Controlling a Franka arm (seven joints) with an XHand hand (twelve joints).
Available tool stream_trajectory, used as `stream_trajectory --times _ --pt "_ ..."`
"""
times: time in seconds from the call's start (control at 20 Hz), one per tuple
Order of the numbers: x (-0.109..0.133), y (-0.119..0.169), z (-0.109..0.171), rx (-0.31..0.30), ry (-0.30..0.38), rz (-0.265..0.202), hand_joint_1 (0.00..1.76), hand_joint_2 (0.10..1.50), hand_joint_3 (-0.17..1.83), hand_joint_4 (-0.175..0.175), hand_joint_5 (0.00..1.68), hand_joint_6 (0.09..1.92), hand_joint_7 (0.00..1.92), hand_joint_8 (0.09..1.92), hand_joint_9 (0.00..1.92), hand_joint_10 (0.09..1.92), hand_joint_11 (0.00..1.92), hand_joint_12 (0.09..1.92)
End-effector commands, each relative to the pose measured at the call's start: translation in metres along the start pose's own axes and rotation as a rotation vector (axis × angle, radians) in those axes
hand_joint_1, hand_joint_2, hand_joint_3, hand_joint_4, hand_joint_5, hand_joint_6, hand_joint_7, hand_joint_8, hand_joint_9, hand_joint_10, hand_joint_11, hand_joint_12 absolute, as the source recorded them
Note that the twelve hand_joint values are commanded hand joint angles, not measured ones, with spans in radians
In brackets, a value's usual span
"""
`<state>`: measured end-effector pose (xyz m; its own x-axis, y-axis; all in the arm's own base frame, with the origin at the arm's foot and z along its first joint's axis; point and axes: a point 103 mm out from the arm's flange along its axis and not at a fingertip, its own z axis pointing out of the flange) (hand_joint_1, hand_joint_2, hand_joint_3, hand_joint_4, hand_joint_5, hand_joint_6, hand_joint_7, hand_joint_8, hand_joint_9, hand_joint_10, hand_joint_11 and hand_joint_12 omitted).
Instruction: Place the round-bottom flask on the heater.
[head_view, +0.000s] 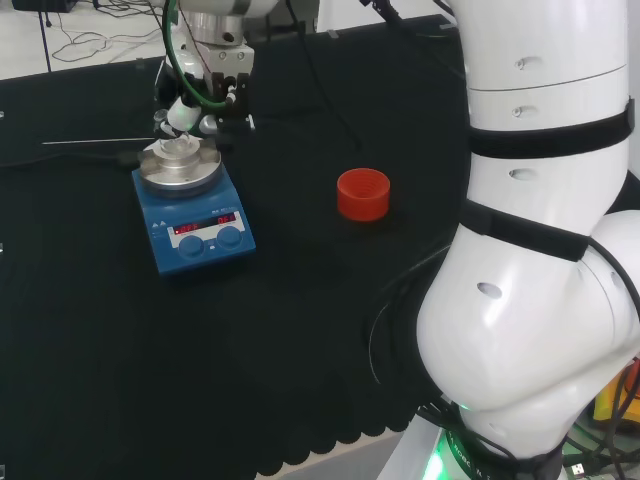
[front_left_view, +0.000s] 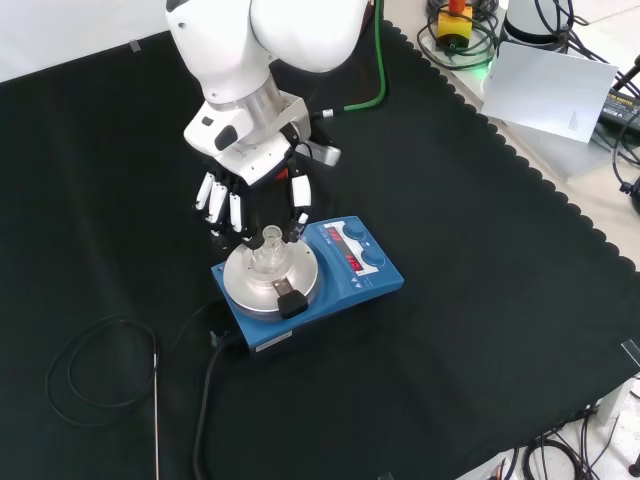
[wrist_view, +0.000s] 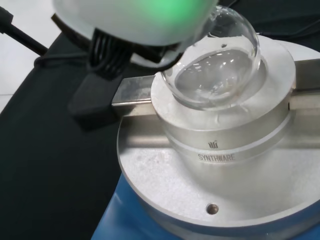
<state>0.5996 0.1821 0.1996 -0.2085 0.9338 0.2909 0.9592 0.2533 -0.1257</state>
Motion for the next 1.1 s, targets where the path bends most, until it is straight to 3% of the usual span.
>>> stream_trajectory --times 0.05,0.1,0.15,0.25,0.75,1.1 --pt "-0.005 0.0 -0.001 0.01 0.032 0.002 1.05 0.76 0.47 0.08 1.07 0.77 0.58 0.69 0.79 0.55 0.51 1.3" --pt "-0.005 0.0 -0.002 0.012 0.029 0.003 1.01 0.71 0.52 0.017 0.96 0.75 0.56 0.7 0.77 0.56 0.48 1.31" --pt "-0.005 0.0 -0.003 0.013 0.025 0.003 0.98 0.66 0.58 -0.017 0.85 0.74 0.54 0.7 0.75 0.57 0.46 1.32" --pt "-0.005 0.0 -0.005 0.012 0.019 0.003 0.95 0.6 0.64 -0.041 0.74 0.72 0.53 0.71 0.73 0.58 0.44 1.32" --pt "0.0 -0.004 -0.008 0.006 -0.011 0.008 0.92 0.57 0.66 -0.039 0.62 0.68 0.5 0.72 0.7 0.6 0.4 1.34" --pt "-0.013 -0.025 -0.035 -0.034 0.006 0.026 0.91 0.57 0.66 -0.039 0.61 0.66 0.49 0.73 0.7 0.61 0.39 1.34"
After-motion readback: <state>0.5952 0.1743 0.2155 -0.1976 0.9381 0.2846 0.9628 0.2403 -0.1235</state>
